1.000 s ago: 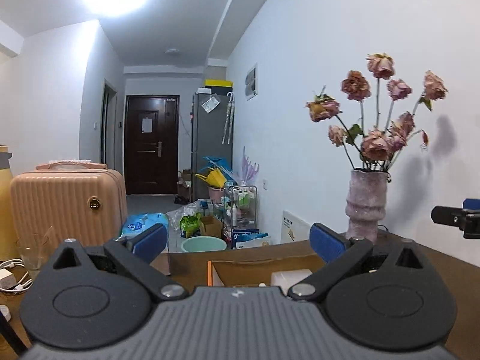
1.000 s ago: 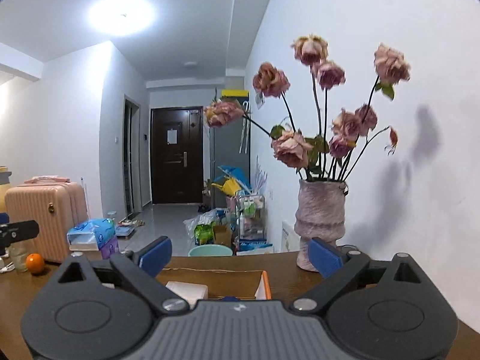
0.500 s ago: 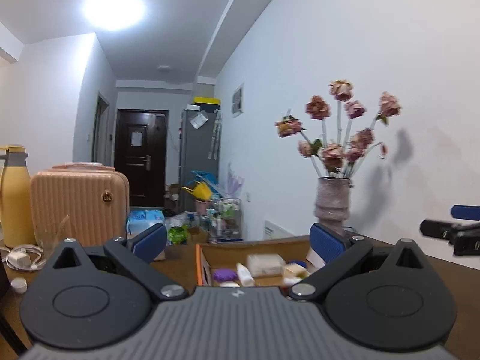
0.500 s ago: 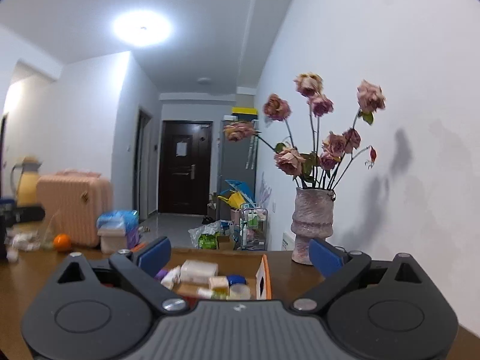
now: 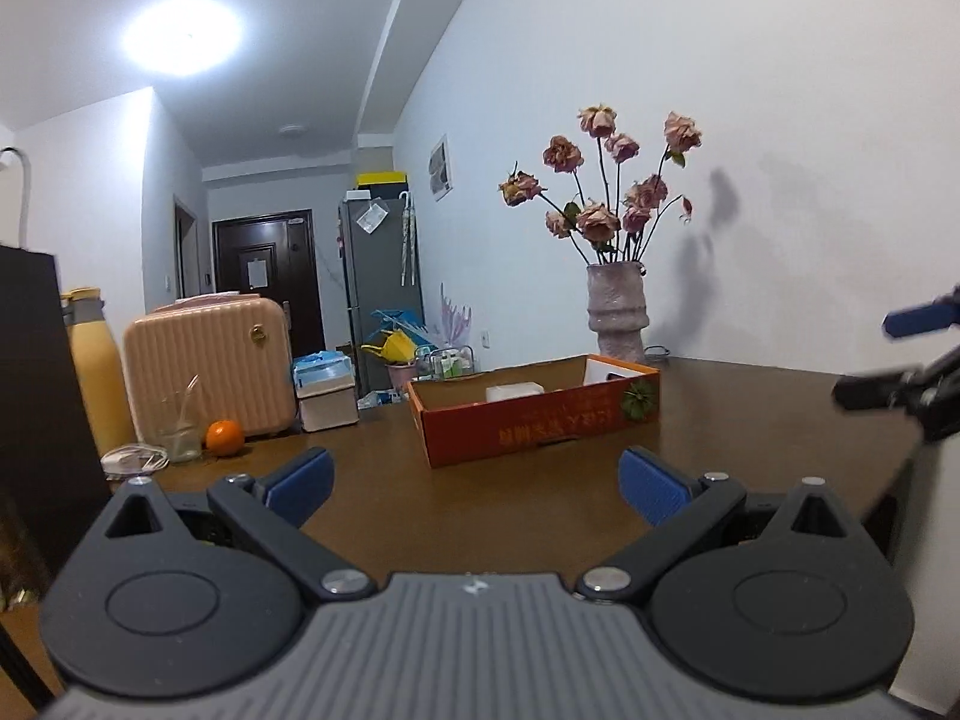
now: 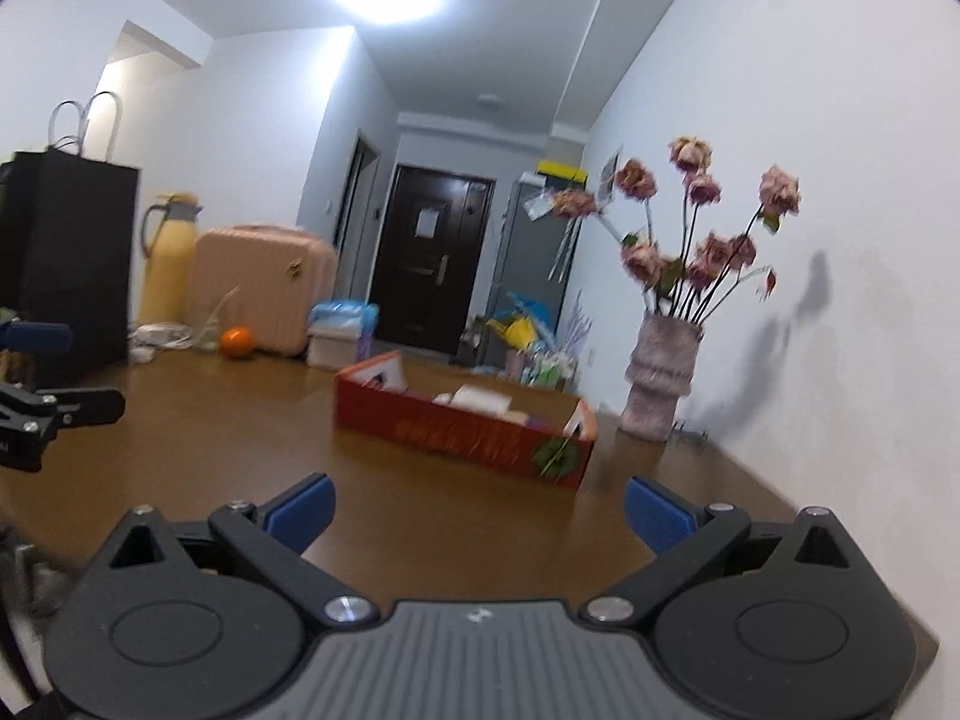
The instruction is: Organize rigid objects
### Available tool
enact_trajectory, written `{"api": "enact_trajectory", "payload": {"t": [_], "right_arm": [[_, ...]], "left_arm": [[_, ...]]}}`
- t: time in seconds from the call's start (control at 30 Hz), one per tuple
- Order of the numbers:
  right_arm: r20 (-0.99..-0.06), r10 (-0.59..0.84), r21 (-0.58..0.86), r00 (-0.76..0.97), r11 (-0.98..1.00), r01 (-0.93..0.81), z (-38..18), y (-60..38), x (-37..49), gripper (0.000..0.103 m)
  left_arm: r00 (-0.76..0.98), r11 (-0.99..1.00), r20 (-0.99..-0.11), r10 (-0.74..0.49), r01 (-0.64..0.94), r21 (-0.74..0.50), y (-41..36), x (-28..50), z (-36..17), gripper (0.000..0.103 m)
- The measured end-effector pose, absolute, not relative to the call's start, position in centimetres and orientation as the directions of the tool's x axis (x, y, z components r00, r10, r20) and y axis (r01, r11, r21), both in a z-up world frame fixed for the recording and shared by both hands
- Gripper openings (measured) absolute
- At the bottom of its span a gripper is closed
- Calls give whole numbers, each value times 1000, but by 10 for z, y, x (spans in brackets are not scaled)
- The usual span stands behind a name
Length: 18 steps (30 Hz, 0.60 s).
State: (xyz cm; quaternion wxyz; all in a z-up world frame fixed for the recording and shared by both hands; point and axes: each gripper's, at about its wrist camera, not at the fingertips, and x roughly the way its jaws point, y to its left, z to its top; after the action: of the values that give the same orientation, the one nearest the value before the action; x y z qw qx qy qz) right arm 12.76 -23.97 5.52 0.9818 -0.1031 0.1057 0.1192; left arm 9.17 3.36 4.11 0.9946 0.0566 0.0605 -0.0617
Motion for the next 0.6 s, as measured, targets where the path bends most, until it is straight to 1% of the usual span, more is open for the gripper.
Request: {"api": "enact_trajectory", "payload": {"t": [0.1, 0.13, 0.2, 0.23, 0.3, 0.37, 0.43, 0.5, 0.6], "right_arm": [[-275, 217, -191, 937, 942, -275, 42, -230, 96, 103], [-287, 205, -181, 936, 947, -264, 39, -227, 90, 103], [-307, 191, -150, 933, 958, -245, 35, -222, 77, 103], [-302, 187, -137, 935, 962, -237, 34, -219, 70, 103], [-284, 180, -105, 942, 970, -217, 35, -215, 59, 103], [-249, 175, -31, 953, 982, -189, 35, -216, 49, 103], [-226, 170, 83, 959, 984, -155, 33, -219, 43, 103], [-212, 174, 156, 962, 977, -142, 29, -219, 38, 103], [-222, 158, 82, 962, 986, -143, 25, -210, 38, 103]], "left_arm": [[980, 993, -176, -91, 102, 54, 34, 62, 39, 103], [981, 994, -176, -83, 95, 56, 34, 54, 39, 103], [991, 994, -135, -18, 33, 106, 30, 38, 39, 103], [993, 993, -115, 11, 2, 116, 27, 32, 38, 103], [992, 995, -121, 24, -12, 98, 26, 23, 37, 103], [988, 998, -151, 22, -14, 57, 25, 17, 35, 103], [987, 999, -154, 41, -38, 22, 26, 13, 34, 103], [989, 999, -147, 34, -30, 32, 23, 13, 36, 103], [991, 998, -137, 6, 2, 57, 18, 14, 40, 103]]}}
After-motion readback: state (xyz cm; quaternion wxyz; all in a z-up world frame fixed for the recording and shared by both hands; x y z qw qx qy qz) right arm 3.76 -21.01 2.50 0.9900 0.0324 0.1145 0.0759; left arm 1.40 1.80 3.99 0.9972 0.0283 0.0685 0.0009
